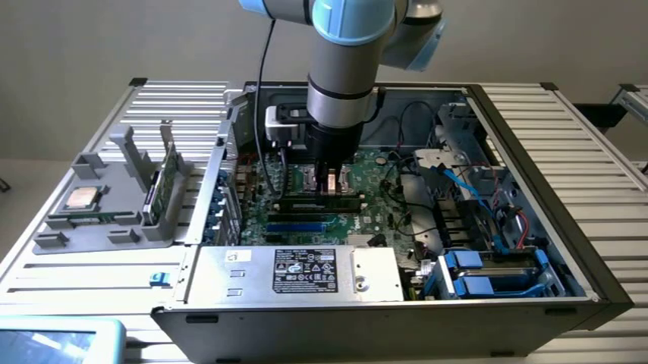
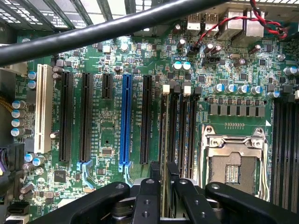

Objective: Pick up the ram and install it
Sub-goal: 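Insert the ram into the slot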

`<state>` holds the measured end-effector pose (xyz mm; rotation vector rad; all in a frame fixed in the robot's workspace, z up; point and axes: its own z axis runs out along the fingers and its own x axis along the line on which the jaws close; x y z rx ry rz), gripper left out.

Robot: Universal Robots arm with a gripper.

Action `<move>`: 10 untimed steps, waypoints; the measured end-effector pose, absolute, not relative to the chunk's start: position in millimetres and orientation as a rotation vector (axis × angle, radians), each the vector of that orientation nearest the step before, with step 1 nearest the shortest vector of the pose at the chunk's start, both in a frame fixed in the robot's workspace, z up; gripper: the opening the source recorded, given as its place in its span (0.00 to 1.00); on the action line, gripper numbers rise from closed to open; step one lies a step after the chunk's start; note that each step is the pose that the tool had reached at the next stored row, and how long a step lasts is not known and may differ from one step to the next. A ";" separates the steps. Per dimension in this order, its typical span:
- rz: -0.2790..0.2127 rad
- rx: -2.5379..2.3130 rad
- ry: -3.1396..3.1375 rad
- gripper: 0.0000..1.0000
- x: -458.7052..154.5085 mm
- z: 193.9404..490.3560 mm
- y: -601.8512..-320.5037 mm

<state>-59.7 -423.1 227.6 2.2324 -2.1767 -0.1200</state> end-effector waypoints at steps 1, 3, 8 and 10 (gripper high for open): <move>-0.120 2.232 -2.177 0.19 -59.6 227.6 -423.0; -0.120 2.232 -2.177 0.19 -59.6 228.8 -423.1; -0.120 2.232 -2.177 0.19 -59.6 232.5 -423.0; -0.120 2.232 -2.176 0.19 -59.6 235.9 -423.1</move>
